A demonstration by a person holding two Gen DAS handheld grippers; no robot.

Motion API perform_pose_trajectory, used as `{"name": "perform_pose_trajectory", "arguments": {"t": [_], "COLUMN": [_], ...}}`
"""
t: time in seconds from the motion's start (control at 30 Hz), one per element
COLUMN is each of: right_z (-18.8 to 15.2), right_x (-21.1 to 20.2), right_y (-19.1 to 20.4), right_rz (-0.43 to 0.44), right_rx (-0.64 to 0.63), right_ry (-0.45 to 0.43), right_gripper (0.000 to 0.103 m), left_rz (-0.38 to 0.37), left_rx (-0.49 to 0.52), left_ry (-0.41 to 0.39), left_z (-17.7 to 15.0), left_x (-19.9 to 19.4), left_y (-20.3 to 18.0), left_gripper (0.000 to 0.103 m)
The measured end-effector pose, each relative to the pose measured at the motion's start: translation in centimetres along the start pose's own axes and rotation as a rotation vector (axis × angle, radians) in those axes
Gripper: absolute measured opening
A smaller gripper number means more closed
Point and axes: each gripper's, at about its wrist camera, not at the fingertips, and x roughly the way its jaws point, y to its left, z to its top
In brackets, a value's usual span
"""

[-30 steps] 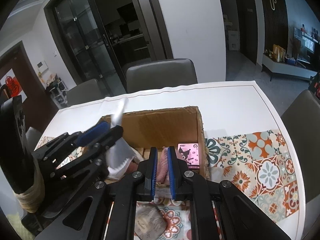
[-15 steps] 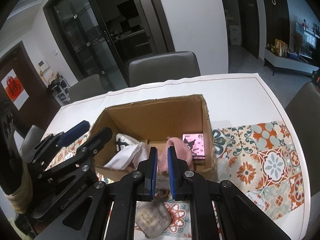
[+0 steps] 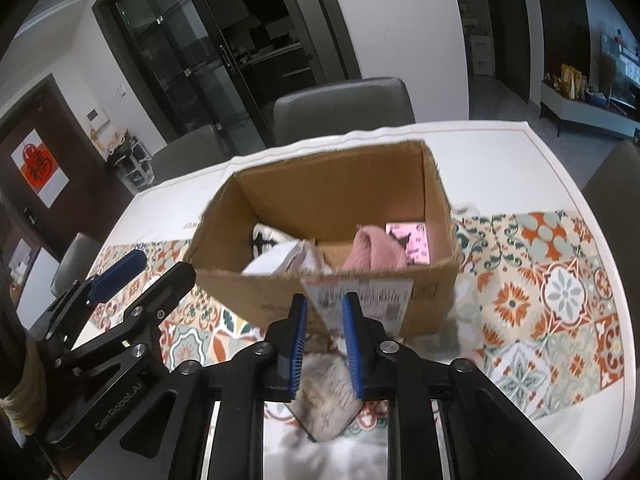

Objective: Organize soft objects

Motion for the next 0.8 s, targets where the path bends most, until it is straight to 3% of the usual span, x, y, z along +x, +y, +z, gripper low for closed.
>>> {"name": "perform_pose_trajectory", "arguments": {"t": [0.8], "right_z": [-5.9], "right_x": [5.4], "right_y": [-1.4], "right_rz": [-0.009], "right_rx": [0.021], "right_ry": [0.216], "right_gripper": [0.029], "left_rz": [0.022], "left_rx": [-0.023], "left_ry": [0.223], "left_z": [-6.8], "left_x": [2.3], "left_y": [0.3], "left_gripper": [0.059]}}
